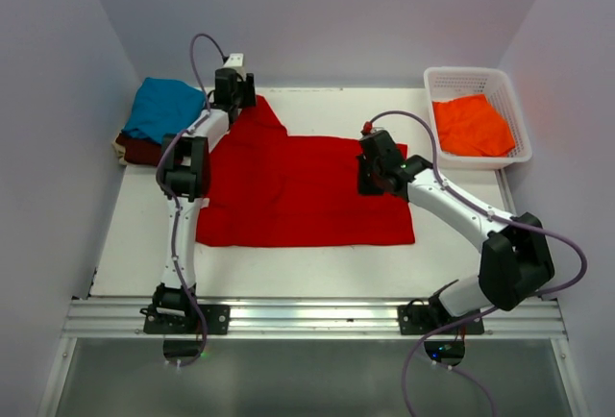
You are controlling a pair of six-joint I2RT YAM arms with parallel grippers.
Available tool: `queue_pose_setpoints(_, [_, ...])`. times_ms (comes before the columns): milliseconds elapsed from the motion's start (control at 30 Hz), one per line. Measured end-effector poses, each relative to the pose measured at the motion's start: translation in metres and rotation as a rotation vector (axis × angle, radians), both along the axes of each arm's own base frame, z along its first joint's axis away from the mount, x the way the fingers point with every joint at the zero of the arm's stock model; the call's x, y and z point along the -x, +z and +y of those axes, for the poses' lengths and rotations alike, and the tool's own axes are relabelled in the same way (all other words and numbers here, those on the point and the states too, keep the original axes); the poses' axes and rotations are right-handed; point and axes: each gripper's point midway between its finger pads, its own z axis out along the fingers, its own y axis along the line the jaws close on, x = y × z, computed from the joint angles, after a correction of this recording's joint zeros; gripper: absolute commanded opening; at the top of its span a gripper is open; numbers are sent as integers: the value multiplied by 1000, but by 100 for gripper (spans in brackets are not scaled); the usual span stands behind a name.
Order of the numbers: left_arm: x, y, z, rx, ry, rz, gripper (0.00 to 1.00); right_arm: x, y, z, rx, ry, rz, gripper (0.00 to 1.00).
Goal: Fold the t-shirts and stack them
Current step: Grap the side of the flattened tshirt furthest away from the robot with both arms
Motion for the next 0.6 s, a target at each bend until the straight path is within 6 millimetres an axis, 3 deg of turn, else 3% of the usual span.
queue_pose_setpoints(133, [-3, 3, -8, -2, -42, -14, 66, 0, -7, 0, 12, 2, 17, 0])
queue_pose_setpoints(233, [-16, 4, -16, 1, -67, -37, 67, 0, -10, 0, 18, 4, 24, 0])
queue_pose_setpoints(600, [-14, -19, -21, -22, -79, 47, 76, -2, -11, 3, 15, 10, 29, 0])
